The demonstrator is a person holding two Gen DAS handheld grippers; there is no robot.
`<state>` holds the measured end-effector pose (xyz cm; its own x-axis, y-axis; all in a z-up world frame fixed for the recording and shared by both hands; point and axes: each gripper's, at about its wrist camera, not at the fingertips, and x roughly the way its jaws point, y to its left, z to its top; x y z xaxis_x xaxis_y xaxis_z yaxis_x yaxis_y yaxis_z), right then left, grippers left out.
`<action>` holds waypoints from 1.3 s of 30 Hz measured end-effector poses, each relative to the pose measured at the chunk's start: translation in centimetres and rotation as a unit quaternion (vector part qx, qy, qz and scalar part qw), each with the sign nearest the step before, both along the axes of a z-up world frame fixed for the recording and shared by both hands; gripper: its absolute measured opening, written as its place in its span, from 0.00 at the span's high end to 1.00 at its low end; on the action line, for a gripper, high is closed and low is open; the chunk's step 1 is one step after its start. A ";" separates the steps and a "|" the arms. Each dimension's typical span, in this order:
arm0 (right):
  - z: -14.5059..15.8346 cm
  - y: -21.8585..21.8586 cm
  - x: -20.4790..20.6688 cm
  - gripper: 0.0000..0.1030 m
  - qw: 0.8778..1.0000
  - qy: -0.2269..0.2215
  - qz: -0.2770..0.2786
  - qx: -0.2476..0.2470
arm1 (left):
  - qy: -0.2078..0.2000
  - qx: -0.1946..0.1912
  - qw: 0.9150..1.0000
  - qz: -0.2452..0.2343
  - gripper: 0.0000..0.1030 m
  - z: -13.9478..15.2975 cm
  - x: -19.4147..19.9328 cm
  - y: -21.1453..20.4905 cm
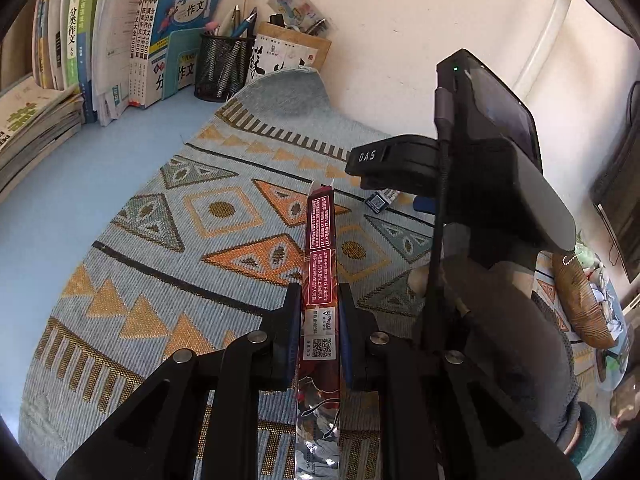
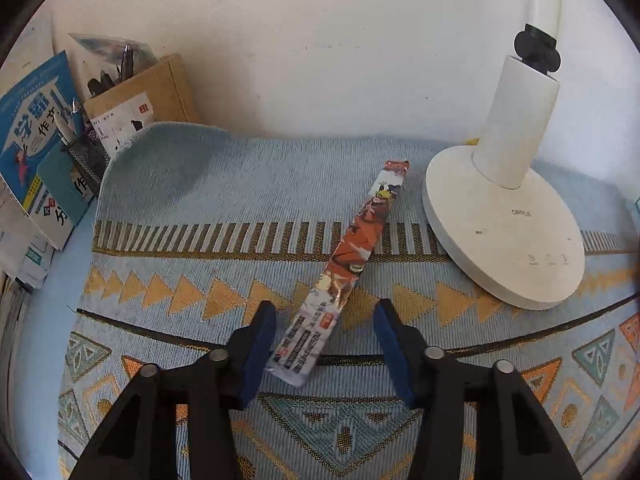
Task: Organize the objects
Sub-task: 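Grasp the long white-orange printed box with the right tool while the left tool holds the red box, then carry both long boxes over the brown bowl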
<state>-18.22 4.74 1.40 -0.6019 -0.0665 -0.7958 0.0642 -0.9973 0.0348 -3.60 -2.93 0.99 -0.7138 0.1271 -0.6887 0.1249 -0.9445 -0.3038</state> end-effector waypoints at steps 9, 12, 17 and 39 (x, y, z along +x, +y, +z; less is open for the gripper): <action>2.1 8.6 10.2 0.83 0.991 -0.062 0.105 -0.063 | 0.012 0.011 1.000 -0.010 0.87 0.1 0.1 0.0; 2.3 12.5 15.3 0.83 0.986 -0.091 0.128 -0.059 | 0.018 0.013 1.000 -0.010 0.87 0.1 0.2 0.0; 2.1 18.8 20.6 0.80 0.989 -0.099 0.098 -0.050 | 0.030 0.015 0.999 -0.015 0.87 0.4 0.5 0.0; 0.2 17.9 19.0 0.49 0.996 -0.004 0.088 -0.019 | 0.021 0.033 0.999 -0.030 0.67 0.0 0.0 0.0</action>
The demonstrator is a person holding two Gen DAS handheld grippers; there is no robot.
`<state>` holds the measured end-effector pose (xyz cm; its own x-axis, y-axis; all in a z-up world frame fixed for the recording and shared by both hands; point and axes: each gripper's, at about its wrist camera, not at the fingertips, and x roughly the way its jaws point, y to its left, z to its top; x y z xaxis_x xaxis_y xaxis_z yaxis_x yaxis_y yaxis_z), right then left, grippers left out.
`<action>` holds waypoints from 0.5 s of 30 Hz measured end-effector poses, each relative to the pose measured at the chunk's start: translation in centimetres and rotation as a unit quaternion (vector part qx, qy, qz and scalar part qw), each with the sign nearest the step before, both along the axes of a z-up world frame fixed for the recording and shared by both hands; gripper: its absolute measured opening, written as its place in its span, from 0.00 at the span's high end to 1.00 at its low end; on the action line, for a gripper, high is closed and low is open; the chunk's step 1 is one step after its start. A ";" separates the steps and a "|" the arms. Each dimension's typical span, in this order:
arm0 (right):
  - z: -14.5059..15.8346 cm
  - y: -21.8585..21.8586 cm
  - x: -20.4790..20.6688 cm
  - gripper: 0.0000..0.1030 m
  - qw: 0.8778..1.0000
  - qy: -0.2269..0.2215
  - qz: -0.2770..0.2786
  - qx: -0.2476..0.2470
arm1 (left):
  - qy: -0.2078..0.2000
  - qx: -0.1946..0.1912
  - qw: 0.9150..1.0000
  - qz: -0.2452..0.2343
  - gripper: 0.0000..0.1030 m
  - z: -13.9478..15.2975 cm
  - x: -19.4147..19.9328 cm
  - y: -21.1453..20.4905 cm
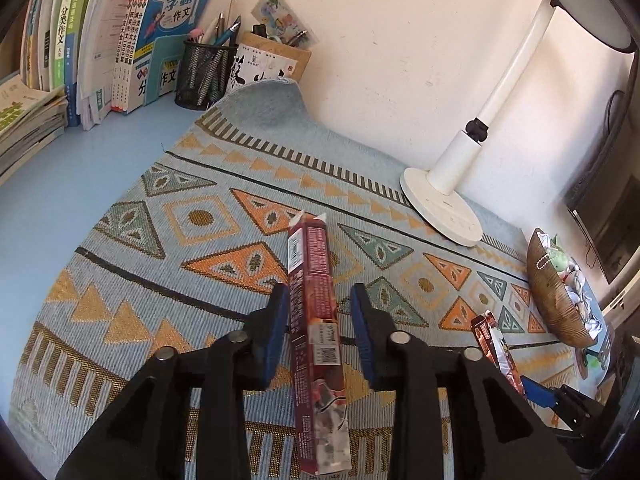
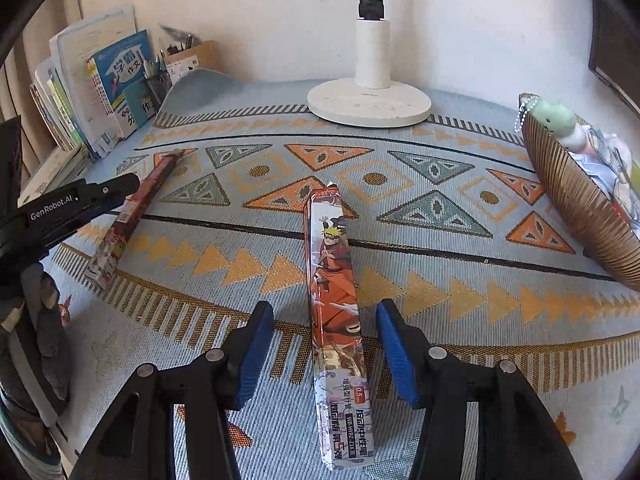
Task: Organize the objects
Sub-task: 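Carry both long boxes over the brown bowl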
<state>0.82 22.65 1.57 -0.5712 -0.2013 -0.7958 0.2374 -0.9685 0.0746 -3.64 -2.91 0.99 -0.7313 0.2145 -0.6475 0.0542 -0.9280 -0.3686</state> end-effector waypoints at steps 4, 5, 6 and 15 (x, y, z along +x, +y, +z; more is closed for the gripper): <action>0.0 -0.3 0.2 0.49 1.000 0.002 0.000 0.003 | -0.034 -0.011 0.998 -0.043 0.64 -0.8 -1.0 1.4; 0.0 -0.3 0.2 0.49 1.000 0.002 0.000 0.002 | -0.033 -0.013 0.998 -0.048 0.59 -0.9 -0.9 1.6; 0.1 -0.2 0.2 0.49 1.000 0.001 0.000 -0.002 | -0.032 -0.013 0.998 -0.052 0.57 -0.9 -0.9 1.7; 0.1 -0.3 0.4 0.83 1.000 0.004 0.017 -0.014 | -0.047 -0.079 0.995 -0.048 0.77 -0.7 -1.4 3.2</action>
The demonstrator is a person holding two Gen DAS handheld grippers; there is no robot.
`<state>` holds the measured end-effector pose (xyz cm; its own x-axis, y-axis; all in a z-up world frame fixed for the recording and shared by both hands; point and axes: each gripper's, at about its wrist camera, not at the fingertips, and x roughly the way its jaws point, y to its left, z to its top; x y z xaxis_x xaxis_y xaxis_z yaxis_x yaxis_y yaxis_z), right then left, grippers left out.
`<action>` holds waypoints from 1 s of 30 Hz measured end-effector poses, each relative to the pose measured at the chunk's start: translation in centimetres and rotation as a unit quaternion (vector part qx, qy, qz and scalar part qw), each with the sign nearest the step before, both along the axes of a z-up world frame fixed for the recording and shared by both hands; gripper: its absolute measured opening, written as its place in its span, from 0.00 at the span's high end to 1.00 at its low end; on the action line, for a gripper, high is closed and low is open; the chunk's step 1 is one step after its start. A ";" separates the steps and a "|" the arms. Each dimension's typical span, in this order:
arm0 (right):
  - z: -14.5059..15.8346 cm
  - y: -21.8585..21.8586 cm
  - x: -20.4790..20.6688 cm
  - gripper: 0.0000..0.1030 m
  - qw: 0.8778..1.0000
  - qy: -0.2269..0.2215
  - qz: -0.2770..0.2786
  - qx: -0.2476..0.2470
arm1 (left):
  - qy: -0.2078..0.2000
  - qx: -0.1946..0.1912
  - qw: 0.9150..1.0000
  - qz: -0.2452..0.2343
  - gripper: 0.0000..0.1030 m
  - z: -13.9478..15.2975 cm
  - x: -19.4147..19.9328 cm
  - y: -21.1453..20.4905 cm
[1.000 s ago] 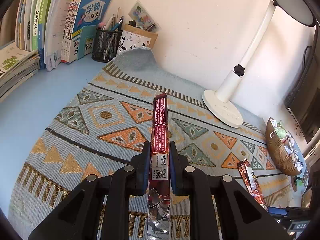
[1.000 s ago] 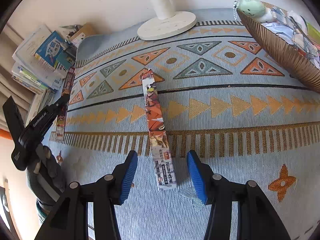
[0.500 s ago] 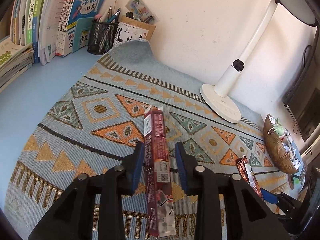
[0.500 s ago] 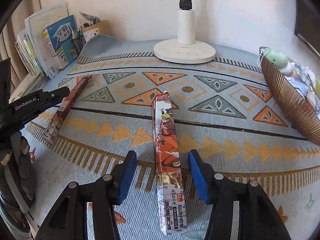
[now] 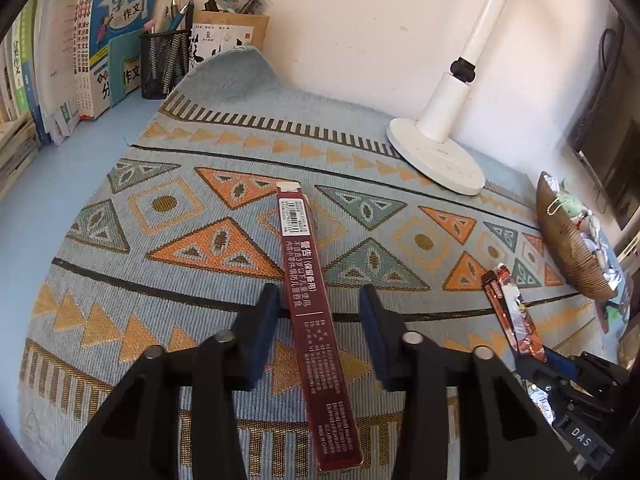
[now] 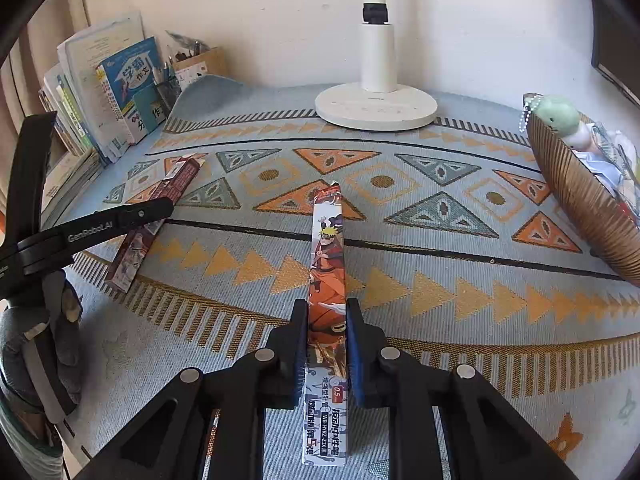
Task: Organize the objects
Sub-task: 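Carry both long boxes over the brown bowl, then open both tools to drop the long boxes into the bowl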
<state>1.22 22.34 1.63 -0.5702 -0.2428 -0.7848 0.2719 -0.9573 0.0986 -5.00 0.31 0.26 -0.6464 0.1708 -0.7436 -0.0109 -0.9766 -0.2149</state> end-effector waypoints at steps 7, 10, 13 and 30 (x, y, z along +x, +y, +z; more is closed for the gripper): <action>2.5 3.7 1.5 0.83 0.993 0.019 0.033 -0.116 | -0.011 0.006 0.999 -0.034 0.86 0.9 0.8 2.0; 6.1 8.9 3.4 0.83 0.983 0.063 0.008 -0.171 | 0.017 0.065 0.994 -0.092 0.86 4.1 2.1 4.7; 10.1 15.0 4.5 0.83 0.974 0.111 -0.044 -0.192 | 0.051 0.067 0.986 -0.141 0.86 8.3 1.8 10.0; 10.5 30.5 -7.9 0.82 0.964 0.055 -0.242 -0.094 | 0.090 0.023 0.962 -0.259 0.55 12.4 -9.0 35.7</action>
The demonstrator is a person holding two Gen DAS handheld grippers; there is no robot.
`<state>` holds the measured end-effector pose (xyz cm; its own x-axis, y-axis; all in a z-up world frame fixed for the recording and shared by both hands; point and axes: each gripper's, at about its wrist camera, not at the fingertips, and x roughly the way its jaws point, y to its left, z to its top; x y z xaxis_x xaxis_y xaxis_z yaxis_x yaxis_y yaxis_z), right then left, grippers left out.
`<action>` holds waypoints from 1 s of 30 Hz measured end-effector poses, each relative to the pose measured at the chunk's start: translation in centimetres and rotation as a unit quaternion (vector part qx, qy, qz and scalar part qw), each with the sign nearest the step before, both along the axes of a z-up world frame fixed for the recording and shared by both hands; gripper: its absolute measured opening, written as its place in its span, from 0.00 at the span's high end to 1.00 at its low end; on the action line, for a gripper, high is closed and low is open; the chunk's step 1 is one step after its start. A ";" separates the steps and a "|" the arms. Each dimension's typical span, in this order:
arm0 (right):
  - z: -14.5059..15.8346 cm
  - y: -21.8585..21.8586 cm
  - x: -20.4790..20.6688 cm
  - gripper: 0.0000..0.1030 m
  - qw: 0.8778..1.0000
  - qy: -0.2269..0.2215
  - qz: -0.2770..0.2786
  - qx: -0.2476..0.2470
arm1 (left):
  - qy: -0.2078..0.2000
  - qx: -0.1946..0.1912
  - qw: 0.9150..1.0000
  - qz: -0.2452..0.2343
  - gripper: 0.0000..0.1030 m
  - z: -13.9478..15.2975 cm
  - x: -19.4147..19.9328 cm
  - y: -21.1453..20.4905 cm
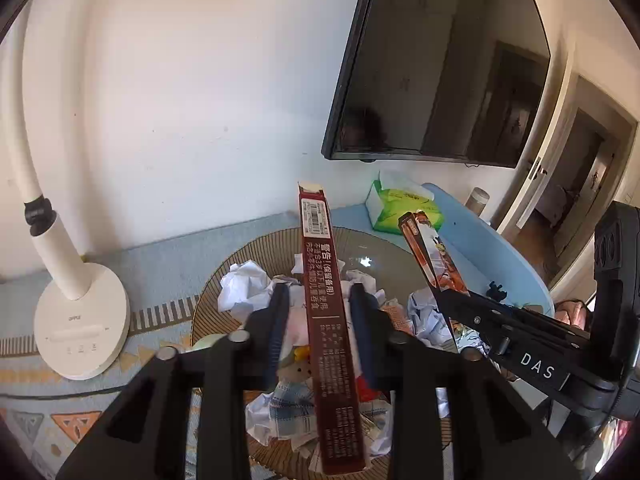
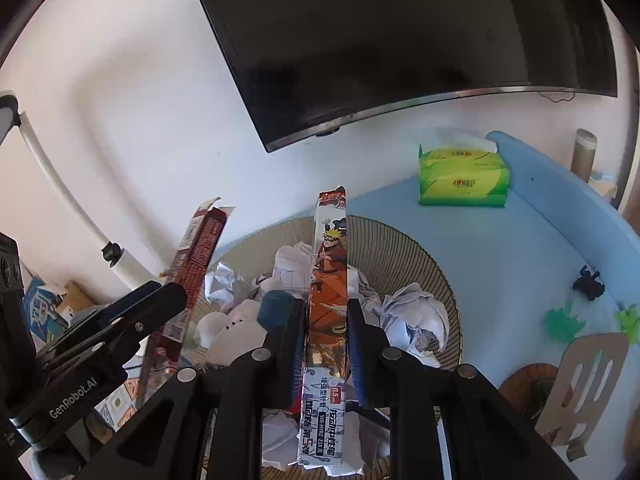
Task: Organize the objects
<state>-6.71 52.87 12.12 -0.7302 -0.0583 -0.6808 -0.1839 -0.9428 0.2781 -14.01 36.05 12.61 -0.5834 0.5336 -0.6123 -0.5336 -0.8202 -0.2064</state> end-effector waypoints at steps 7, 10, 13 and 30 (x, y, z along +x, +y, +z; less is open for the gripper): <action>-0.2 -0.3 4.9 0.79 0.999 0.010 0.029 -0.013 | -0.013 0.020 0.999 0.035 0.41 -0.6 2.1 -6.7; -0.1 -4.4 7.8 0.73 0.997 0.017 0.073 0.002 | 0.021 0.007 0.997 0.072 0.37 -0.2 5.6 -11.9; 0.0 -9.6 10.4 0.40 0.991 0.026 0.131 -0.009 | 0.034 -0.012 0.993 0.114 0.25 -0.4 9.1 -18.0; -11.4 -25.6 9.2 0.29 0.969 -0.087 0.178 0.144 | -0.076 -0.051 0.951 0.297 0.01 -10.8 16.5 -36.4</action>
<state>2.47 27.25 0.76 -0.5708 -0.0746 -0.8177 0.1474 -0.9890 -0.0126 2.52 -0.38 1.78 -0.6634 0.0719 -0.7448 0.0589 -0.9873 -0.1477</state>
